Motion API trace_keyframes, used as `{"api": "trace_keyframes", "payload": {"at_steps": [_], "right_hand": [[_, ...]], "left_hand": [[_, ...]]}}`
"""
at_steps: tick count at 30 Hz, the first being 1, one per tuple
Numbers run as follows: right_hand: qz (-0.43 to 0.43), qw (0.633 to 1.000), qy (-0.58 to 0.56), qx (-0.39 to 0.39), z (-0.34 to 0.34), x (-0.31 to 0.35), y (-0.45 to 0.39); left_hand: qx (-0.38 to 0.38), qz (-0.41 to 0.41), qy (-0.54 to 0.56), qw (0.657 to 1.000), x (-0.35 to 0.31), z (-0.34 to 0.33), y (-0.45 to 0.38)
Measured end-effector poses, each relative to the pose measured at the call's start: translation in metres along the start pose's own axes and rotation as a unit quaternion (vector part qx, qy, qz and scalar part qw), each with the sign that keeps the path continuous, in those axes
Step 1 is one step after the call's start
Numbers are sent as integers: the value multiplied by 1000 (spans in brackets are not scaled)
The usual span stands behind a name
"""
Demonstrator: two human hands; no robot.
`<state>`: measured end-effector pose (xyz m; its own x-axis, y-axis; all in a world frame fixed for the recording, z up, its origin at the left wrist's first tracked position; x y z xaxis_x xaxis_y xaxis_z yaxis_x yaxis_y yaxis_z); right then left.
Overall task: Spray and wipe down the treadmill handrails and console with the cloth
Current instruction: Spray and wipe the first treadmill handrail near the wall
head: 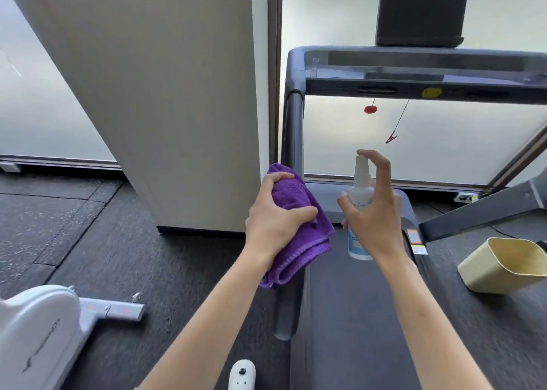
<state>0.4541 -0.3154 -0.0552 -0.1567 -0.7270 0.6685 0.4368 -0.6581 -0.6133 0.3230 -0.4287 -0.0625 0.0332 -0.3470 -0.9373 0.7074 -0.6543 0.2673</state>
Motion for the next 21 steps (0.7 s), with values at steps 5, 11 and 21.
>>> {"api": "trace_keyframes", "payload": {"at_steps": [5, 11, 21], "right_hand": [[-12, 1000, 0, 1, -12, 6, -11], [-28, 1000, 8, -10, -11, 17, -4], [-56, 996, 29, -64, 6, 33, 31]], "left_hand": [[-4, 5, -60, 998, -32, -8, -55], [13, -18, -49, 999, -28, -9, -60], [39, -50, -13, 998, 19, 9, 41]]}}
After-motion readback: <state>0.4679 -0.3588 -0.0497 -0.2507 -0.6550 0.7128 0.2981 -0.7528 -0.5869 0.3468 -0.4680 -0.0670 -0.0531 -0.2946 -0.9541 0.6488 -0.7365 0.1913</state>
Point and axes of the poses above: each hand's wrist, its own y-axis away from the middle knuckle, its own z-axis out of the back of the hand, x = y × z, the point moved 4 cm from there along -y, towards the middle knuckle, and after that the axes turned 8 degrees about z, right-handed, at the moved point
